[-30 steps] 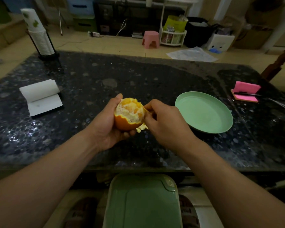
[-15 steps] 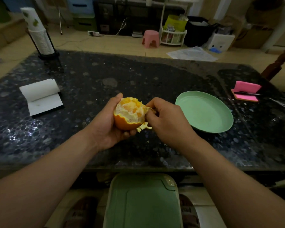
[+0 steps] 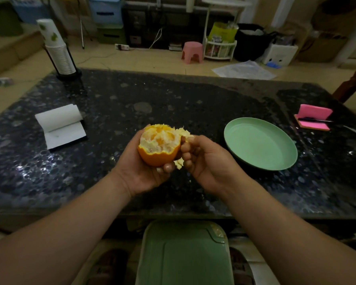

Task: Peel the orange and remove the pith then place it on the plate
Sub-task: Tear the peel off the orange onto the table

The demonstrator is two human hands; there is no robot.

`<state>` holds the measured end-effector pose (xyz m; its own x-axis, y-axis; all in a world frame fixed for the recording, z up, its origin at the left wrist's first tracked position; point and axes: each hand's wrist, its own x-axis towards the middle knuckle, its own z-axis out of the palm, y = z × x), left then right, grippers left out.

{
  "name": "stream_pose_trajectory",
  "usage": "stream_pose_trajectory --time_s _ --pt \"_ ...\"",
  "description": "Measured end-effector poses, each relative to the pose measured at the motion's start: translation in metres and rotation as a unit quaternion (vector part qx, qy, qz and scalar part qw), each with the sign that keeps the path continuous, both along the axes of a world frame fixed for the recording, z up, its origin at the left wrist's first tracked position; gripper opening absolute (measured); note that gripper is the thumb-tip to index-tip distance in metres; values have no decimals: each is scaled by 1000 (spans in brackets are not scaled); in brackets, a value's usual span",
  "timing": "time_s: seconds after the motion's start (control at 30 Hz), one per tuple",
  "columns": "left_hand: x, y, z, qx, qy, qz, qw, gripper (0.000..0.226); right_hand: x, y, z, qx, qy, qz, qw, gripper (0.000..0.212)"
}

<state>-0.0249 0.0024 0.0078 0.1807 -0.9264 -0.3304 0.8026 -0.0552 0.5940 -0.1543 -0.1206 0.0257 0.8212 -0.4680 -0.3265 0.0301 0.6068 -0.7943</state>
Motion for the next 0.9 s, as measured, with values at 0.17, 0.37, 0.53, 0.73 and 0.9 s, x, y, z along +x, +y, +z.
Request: stream_pose_trajectory --time_s 0.17,0.37,0.53,0.73,0.9 --pt "3 4 1 -28 21 27 999 62 2 -16 -1 38 -16 -52 998 17" --pt "13 6 1 35 -5 103 994 68 -3 -39 -15 -480 246 -22 842 22" --pt "16 3 -6 68 -22 172 983 54 0 -54 -38 -537 316 67 779 37" --pt "15 -1 -7 99 -39 175 979 59 -2 -50 -30 -612 337 58 713 32" --pt "9 -5 -1 64 -58 125 988 58 -3 -29 0 -466 160 29 870 16"
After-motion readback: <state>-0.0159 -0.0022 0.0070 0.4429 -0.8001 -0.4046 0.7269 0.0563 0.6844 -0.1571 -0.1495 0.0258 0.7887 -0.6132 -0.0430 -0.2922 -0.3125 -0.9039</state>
